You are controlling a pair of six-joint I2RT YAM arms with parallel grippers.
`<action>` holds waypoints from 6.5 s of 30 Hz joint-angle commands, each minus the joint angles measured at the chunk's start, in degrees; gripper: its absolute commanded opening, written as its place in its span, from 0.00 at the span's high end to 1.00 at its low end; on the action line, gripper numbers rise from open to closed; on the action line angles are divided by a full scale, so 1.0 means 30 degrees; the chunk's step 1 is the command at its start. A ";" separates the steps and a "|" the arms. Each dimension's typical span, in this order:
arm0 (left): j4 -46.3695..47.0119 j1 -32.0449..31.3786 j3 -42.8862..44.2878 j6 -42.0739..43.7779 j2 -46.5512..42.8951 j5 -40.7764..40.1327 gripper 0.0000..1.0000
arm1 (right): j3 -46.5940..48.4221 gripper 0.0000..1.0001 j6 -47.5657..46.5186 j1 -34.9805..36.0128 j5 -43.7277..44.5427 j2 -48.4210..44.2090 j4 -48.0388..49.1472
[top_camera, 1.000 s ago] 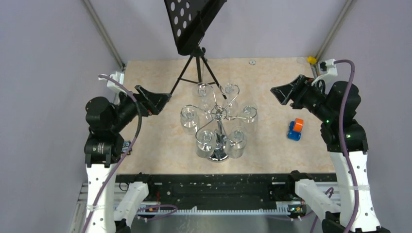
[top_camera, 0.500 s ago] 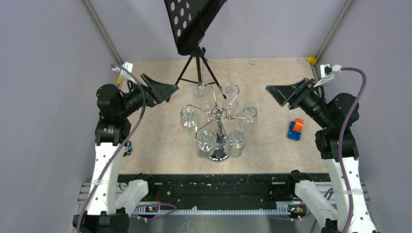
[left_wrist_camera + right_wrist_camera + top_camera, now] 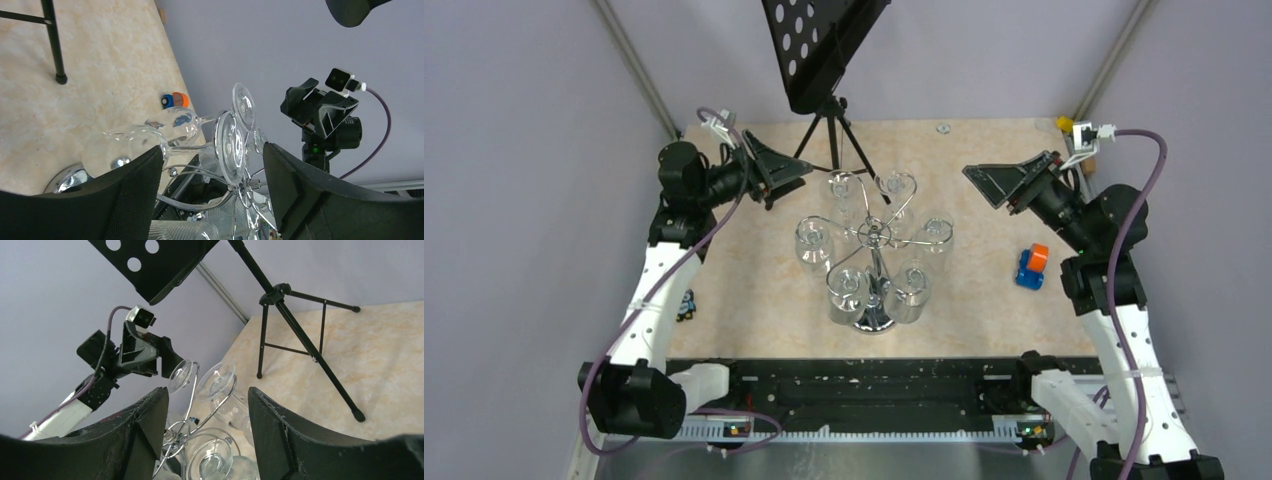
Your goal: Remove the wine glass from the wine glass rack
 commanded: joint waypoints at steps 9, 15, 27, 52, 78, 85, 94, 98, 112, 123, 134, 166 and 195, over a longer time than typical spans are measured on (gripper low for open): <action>0.1375 -0.1490 0.1252 -0.0645 0.1365 0.1358 0.45 | 0.0334 0.39 -0.1781 0.0529 -0.0148 0.1016 0.2555; 0.1695 -0.2313 0.1504 -0.1895 0.2084 0.1240 0.52 | 0.0411 0.39 -0.2082 0.0855 -0.0248 0.1206 0.3093; 0.0694 -0.2823 0.2731 -0.2234 0.2792 0.1784 0.91 | 0.0110 0.39 -0.2347 0.1059 -0.0026 0.1252 0.3176; -0.6107 -0.2808 0.4472 0.3396 0.2119 -0.1368 0.66 | -0.0524 0.39 -0.2379 0.1064 0.0257 0.1150 0.3277; -0.6398 -0.2647 0.5485 0.3959 0.1274 -0.0753 1.00 | -0.0906 0.39 -0.1882 0.1099 0.0408 0.1396 0.3708; -0.1359 -0.2647 0.3288 0.0842 0.0541 -0.1242 1.00 | -0.1003 0.39 -0.1727 0.1092 0.0480 0.1374 0.3908; 0.2182 -0.2757 0.1822 -0.0621 -0.0076 -0.2655 1.00 | -0.1111 0.39 -0.1616 0.1103 0.0647 0.1284 0.3903; 0.2782 -0.2872 0.1867 -0.0833 0.0248 -0.2263 1.00 | -0.1095 0.39 -0.1587 0.1086 0.0715 0.1286 0.3842; 0.3539 -0.3979 0.2210 -0.1189 0.1382 -0.0602 1.00 | -0.1027 0.39 -0.1394 0.1097 0.0642 0.1593 0.4037; 0.2910 -0.4065 0.2007 -0.1182 0.0713 0.0981 1.00 | -0.1143 0.39 -0.1232 0.1086 0.0613 0.1741 0.4079; -0.2419 -0.3810 0.2856 0.2050 -0.0850 0.0187 1.00 | -0.1579 0.40 -0.0759 0.1317 0.0627 0.1806 0.4303; -0.6266 -0.1886 1.0382 0.1888 -0.2077 -0.2609 1.00 | 0.1773 0.21 -0.6391 0.7527 -0.2394 0.6238 1.2655; 0.0433 -0.4506 0.8731 -0.2705 -0.1072 -0.0569 1.00 | 0.7956 0.50 -1.6774 1.1672 -0.6606 1.0704 1.0731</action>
